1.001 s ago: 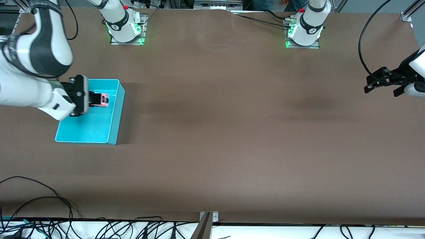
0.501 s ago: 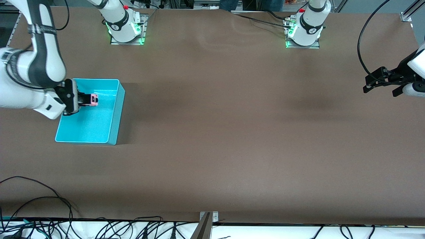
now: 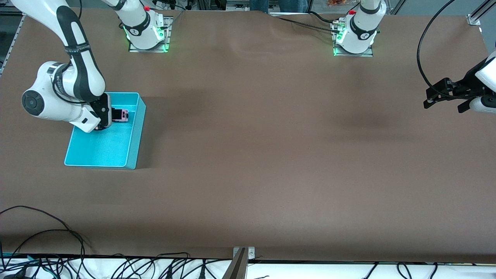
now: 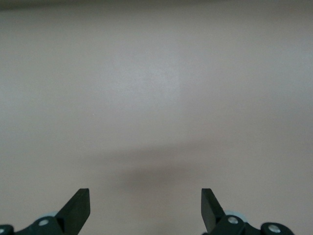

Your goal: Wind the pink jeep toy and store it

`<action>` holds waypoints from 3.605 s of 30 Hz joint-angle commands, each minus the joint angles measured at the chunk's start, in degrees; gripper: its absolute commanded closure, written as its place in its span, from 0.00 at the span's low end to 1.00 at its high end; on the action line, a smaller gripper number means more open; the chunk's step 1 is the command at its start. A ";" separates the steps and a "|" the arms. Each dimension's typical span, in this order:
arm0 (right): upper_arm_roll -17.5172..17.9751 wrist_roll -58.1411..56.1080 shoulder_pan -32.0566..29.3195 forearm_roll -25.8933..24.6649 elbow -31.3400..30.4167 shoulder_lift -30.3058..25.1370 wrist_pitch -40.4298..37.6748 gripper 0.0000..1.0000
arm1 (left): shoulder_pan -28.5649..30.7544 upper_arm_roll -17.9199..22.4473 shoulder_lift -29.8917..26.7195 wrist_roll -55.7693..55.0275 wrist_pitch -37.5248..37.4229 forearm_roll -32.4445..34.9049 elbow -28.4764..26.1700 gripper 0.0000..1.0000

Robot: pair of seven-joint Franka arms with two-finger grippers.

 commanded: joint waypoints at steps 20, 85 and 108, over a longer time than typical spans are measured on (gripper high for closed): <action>-0.27 -1.29 0.20 3.46 -2.92 -1.06 1.59 0.00 | -0.27 -0.27 0.38 0.23 -0.99 0.44 1.65 0.00; 2.37 104.44 4.51 -7.70 47.10 -7.20 -38.84 0.00 | -0.36 -0.53 0.38 0.23 -1.07 0.35 1.74 0.00; 7.11 104.35 5.04 -11.57 31.00 -21.19 -31.37 0.00 | -0.36 -0.53 0.30 0.32 -1.07 0.35 1.74 0.00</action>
